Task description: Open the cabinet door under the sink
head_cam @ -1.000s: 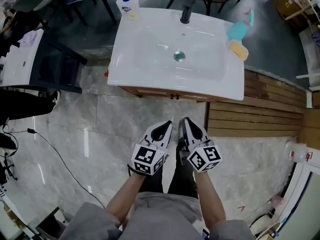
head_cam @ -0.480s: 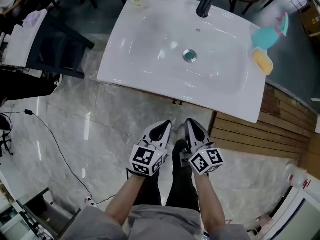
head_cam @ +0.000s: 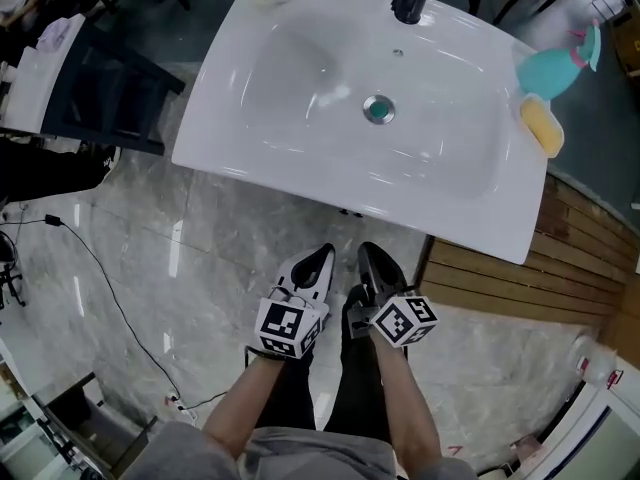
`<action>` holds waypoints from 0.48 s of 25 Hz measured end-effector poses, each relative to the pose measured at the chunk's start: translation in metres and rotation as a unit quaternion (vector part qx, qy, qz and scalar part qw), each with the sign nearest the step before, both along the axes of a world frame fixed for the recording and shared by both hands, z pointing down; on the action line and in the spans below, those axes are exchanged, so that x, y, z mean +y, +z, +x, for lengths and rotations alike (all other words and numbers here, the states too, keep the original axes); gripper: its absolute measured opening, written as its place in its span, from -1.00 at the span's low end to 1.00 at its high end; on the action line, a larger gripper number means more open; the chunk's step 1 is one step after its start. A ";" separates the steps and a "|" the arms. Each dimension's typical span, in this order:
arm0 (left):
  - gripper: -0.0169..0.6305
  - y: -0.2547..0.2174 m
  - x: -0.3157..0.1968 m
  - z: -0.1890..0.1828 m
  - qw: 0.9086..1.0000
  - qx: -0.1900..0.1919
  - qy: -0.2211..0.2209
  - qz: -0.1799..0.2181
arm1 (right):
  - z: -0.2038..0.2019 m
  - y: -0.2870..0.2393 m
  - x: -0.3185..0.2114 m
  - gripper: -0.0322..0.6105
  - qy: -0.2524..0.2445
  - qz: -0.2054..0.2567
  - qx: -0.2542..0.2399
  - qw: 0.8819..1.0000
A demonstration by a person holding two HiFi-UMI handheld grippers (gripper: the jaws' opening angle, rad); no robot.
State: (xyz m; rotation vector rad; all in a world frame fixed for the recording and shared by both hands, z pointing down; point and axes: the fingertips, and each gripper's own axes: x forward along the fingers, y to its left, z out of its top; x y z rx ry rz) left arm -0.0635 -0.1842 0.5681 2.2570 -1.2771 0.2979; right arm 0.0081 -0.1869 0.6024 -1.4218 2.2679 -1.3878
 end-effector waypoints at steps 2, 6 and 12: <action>-0.92 0.011 0.000 0.002 1.000 -0.002 0.006 0.000 | -0.002 0.018 0.000 -0.80 -0.004 -0.012 -0.012 1.000; -0.92 0.038 0.000 0.005 1.000 -0.004 0.014 -0.001 | -0.001 0.055 -0.005 -0.60 -0.003 -0.028 -0.027 0.999; -0.92 0.070 -0.002 0.012 1.000 -0.005 0.023 0.000 | 0.003 0.095 -0.023 -0.50 0.030 -0.031 -0.058 0.997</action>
